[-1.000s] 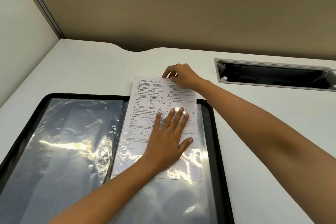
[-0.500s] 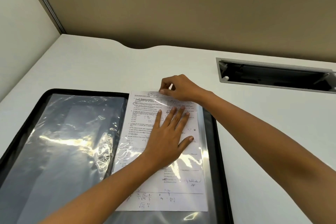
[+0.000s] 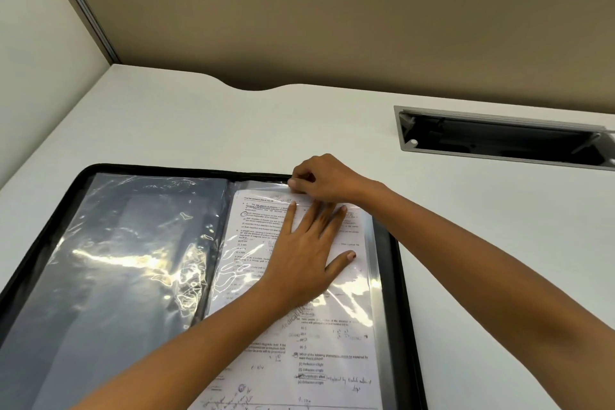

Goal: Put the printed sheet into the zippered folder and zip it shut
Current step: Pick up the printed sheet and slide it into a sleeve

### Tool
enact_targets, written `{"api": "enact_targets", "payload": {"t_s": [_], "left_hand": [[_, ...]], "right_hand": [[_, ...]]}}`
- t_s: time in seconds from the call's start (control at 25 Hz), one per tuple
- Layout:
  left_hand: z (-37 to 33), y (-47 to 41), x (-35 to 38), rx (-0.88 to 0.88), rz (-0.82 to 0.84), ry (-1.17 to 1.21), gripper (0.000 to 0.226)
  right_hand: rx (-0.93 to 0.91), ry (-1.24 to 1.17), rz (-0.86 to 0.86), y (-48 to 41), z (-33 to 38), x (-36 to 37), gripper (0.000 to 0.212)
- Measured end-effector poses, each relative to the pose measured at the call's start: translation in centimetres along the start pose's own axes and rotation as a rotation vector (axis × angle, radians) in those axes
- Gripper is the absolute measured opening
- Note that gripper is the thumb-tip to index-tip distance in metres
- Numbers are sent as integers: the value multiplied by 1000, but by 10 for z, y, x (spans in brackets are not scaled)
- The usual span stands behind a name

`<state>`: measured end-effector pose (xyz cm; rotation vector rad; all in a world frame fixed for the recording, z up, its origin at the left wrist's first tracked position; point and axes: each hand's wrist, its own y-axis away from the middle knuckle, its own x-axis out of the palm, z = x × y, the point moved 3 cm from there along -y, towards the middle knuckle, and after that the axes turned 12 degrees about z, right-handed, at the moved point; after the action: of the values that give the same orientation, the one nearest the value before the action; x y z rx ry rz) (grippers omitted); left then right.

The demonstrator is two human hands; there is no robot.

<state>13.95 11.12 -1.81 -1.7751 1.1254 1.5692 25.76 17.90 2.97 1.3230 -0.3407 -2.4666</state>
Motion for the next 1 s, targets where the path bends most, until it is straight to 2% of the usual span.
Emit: {"api": "enact_targets", "payload": {"t_s": [0.2,0.4,0.6,0.8,1.0], "left_hand": [[0,-1,0,18,-23,2,74],[-1,1,-1,37,-66,23,72],[0,1,-3,36,-98,39,68],[-1,1,-2,54,-102,41,69],[-1,2,-4,50,-84,33,68]], "right_hand": [[30,-19,-19,3,3,7,28],[159,72,-158,-2,2,11,36],[230,7,-229,1,4,19,39],[311,-14,-202,2,6,11,49],[327,-20,-181,11,8,15,42]]}}
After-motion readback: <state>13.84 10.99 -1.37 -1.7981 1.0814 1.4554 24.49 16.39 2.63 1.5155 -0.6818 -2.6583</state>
